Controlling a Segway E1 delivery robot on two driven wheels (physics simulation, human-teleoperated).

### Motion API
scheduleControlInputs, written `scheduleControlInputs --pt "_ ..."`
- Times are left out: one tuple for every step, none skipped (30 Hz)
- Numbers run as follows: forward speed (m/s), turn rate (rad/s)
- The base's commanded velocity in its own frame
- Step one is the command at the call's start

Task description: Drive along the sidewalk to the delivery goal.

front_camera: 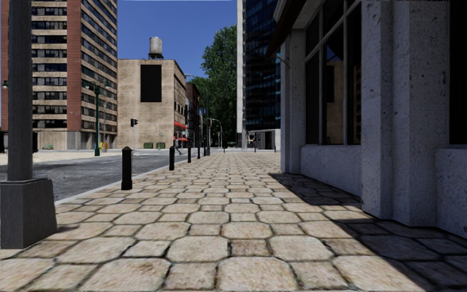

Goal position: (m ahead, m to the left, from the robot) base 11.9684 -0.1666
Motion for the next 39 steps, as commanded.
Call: scheduleControlInputs --pt "2.00 0.00" --pt "2.00 0.00" --pt "2.00 0.00" --pt "2.00 0.00" --pt "2.00 0.00" --pt "2.00 0.00" --pt "2.00 0.00" --pt "2.00 0.00" --pt "2.00 0.00" --pt "2.00 0.00" --pt "2.00 0.00" --pt "2.00 0.00" --pt "2.00 0.00" --pt "2.00 0.00" --pt "2.00 0.00" --pt "2.00 0.00" --pt "2.00 0.00" --pt "2.00 0.00" --pt "2.00 0.00" --pt "2.00 0.00" --pt "2.00 0.00" --pt "2.00 0.00" --pt "2.00 0.00" --pt "2.00 0.00" --pt "2.00 0.00" --pt "2.00 0.00" --pt "2.00 0.00" --pt "2.00 0.00" --pt "2.00 0.00" --pt "2.00 0.00" --pt "2.00 0.00" --pt "2.00 0.00" --pt "2.00 0.00" --pt "2.00 0.00" --pt "2.00 0.00" --pt "2.00 0.00" --pt "2.00 0.00" --pt "2.00 0.00" --pt "2.00 0.00"
